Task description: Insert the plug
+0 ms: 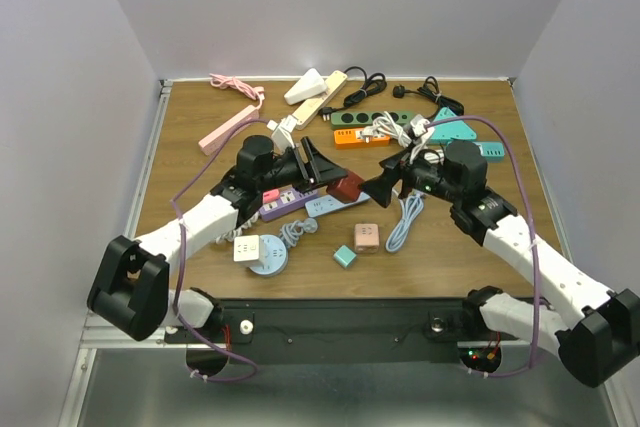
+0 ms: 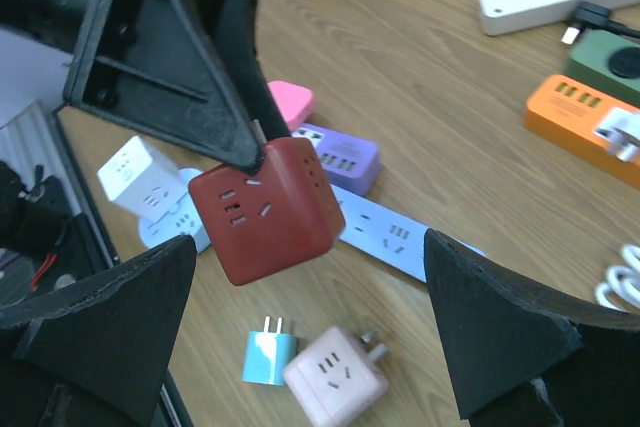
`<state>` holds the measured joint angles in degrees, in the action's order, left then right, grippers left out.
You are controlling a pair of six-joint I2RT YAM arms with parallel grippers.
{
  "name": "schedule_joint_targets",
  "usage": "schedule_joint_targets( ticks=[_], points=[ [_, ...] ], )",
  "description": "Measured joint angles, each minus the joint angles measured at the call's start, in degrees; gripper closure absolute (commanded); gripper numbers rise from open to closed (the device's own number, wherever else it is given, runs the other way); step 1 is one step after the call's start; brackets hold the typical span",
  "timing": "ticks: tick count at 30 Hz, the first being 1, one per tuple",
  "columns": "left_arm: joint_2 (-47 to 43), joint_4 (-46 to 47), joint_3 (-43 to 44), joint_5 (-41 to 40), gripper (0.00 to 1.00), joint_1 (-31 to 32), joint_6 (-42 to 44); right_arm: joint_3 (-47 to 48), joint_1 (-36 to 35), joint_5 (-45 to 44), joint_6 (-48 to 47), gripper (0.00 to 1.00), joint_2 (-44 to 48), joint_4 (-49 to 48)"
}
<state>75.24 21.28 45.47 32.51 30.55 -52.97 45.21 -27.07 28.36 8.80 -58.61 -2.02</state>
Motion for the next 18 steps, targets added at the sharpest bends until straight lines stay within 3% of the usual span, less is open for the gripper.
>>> schedule_joint_targets(
  ticks=[7,18],
  points=[
    [-2.6,8.2,-5.0,4.4,1.0,-2.6,-13.6,0.1,-5.4,0.9,-0.7,0.0,-0.3,-1.6],
    [-6.1,16.7,-9.0,6.5,1.0,-2.9,-25.3,0.1,-9.5,0.3,-1.9,0.0,-0.4,-2.9]
  ],
)
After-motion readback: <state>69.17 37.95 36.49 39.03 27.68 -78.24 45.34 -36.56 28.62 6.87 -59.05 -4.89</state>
